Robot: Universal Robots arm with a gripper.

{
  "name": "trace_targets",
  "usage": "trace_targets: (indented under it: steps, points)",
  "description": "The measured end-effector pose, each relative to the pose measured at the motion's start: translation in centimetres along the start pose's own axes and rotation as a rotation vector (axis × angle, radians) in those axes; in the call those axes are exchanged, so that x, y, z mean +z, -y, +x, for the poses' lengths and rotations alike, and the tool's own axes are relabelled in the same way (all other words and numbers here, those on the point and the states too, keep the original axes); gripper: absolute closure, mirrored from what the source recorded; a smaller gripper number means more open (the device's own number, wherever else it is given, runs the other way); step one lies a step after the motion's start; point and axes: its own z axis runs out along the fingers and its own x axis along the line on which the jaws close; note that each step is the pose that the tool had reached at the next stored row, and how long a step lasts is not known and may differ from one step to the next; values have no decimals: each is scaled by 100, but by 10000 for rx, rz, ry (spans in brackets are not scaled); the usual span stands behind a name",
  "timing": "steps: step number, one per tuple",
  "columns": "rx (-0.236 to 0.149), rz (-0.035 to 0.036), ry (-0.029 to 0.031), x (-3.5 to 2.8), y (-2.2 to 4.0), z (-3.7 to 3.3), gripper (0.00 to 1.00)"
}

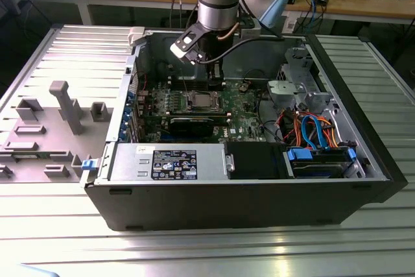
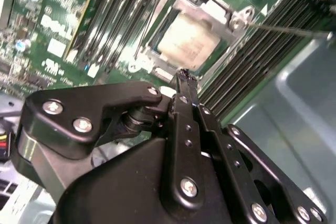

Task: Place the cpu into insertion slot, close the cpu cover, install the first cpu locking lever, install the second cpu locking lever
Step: 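Close the cpu cover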

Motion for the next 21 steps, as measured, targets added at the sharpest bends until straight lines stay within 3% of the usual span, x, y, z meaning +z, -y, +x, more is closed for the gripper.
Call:
trace_targets:
  steps: [3,8,11,13,15,21]
  points:
    - [2,3,0,23,74,4,89]
    - [0,1,0,24,74,4,89]
    - [-32,102,-17,33,81,5,89]
    - [-176,114,-59,54,104,6,89]
    - [-237,115,-92,82,135,7,89]
    - [-231,113,-102,90,170,10,89]
